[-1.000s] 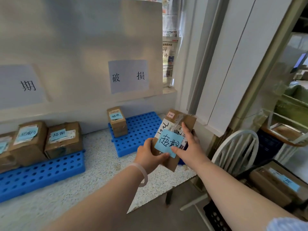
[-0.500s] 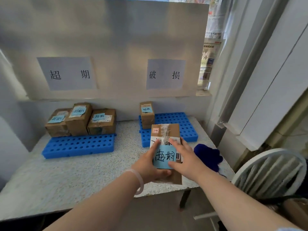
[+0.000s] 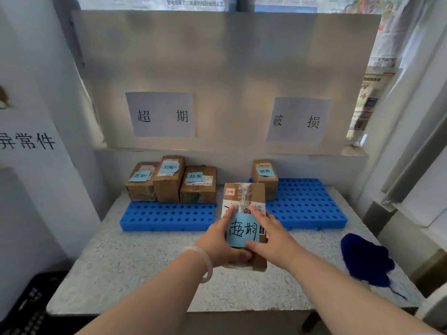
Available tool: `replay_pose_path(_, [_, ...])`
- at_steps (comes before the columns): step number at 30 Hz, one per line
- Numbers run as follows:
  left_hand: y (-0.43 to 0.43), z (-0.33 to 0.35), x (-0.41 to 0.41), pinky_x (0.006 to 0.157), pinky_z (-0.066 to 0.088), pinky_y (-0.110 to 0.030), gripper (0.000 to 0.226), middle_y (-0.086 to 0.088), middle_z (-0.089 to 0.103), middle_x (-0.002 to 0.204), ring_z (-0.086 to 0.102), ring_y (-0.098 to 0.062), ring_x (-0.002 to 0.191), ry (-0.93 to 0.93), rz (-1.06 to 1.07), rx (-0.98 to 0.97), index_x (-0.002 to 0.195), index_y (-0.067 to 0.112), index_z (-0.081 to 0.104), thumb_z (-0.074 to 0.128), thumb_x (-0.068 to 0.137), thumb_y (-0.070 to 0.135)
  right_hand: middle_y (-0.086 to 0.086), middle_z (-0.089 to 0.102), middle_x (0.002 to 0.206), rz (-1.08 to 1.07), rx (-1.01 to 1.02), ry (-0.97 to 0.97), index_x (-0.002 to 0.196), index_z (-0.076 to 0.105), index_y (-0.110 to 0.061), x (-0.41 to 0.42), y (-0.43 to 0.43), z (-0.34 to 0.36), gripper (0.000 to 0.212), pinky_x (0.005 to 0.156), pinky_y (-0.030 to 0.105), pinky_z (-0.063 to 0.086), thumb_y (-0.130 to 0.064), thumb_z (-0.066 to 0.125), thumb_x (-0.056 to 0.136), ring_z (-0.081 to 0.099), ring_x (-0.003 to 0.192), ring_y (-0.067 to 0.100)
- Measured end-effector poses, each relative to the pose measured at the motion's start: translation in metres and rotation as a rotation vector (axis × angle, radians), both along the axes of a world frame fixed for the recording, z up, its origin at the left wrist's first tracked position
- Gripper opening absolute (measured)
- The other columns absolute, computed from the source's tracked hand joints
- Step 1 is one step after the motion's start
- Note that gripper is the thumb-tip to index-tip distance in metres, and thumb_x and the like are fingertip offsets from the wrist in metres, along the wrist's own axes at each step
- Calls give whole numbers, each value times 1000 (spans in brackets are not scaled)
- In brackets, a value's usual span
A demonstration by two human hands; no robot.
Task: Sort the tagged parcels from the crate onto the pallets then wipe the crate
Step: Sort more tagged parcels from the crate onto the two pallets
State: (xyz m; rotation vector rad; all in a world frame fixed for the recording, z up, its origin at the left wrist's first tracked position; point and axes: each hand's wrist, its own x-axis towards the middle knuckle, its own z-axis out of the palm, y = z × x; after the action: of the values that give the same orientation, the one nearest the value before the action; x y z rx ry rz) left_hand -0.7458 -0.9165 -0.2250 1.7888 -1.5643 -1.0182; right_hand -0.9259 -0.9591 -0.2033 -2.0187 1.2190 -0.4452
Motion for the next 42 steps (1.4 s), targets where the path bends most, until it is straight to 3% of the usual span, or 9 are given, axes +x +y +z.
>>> replay_pose_path(6, [-4, 3, 113, 64, 62, -33, 126, 9, 42, 132, 61, -16, 102, -62, 19, 73, 137, 64, -14, 88, 69, 32, -8, 16, 155, 42, 13, 37, 150, 9, -52, 116, -15, -9, 92, 110, 29, 37, -31, 72, 86, 31, 131, 8])
replay_pose_path(12, [-3, -7, 190, 58, 59, -26, 126, 12, 41, 130, 60, -12, 100, -54, 64, 106, 137, 64, -16, 86, 71, 31, -11, -2, 160, 82, 77, 21, 150, 3, -52, 199, -17, -21, 96, 113, 29, 28, -29, 71, 87, 19, 144, 15])
replay_pose_path(16, [-3, -13, 228, 52, 51, -18, 126, 10, 42, 136, 60, -13, 103, -54, 97, 117, 139, 63, -14, 87, 69, 33, -13, -4, 161, 121, 94, 32, 148, 0, -55, 239, -25, -29, 98, 114, 32, 27, -34, 72, 86, 18, 145, 15])
replay_pose_path(21, [-11, -13, 262, 56, 57, -24, 126, 13, 41, 131, 58, -10, 98, -70, 131, 166, 146, 58, -14, 85, 72, 34, -10, -11, 162, 167, 125, 84, 148, -2, -56, 277, -42, -33, 98, 117, 37, 23, -36, 72, 86, 10, 149, 18])
replay_pose_path(28, [-27, -9, 287, 64, 62, -35, 124, 17, 35, 120, 56, -9, 89, -76, 192, 276, 147, 54, -15, 84, 75, 33, -9, -7, 162, 248, 184, 79, 147, 1, -58, 311, -74, -41, 97, 114, 32, 26, -34, 72, 86, 13, 148, 18])
replay_pose_path(33, [-31, -13, 296, 66, 63, -35, 123, 12, 36, 125, 59, -13, 90, -49, 296, 380, 147, 54, -16, 83, 76, 37, -9, 6, 160, 356, 230, 107, 151, 7, -52, 331, -95, -48, 96, 111, 29, 29, -33, 73, 85, 21, 144, 16])
replay_pose_path(38, [-35, -35, 303, 67, 63, -39, 122, 3, 41, 141, 62, -19, 96, -3, 451, 409, 147, 52, -18, 80, 78, 39, -5, 32, 148, 411, 207, 170, 150, 17, -51, 357, -114, -62, 92, 105, 25, 36, -32, 76, 82, 37, 130, 11])
replay_pose_path(42, [-45, -51, 319, 74, 62, -40, 120, 2, 42, 142, 64, -20, 101, 36, 477, 407, 145, 53, -21, 78, 80, 39, -6, 26, 151, 393, 238, 162, 151, 19, -47, 377, -121, -78, 90, 103, 22, 37, -24, 74, 84, 35, 133, 13])
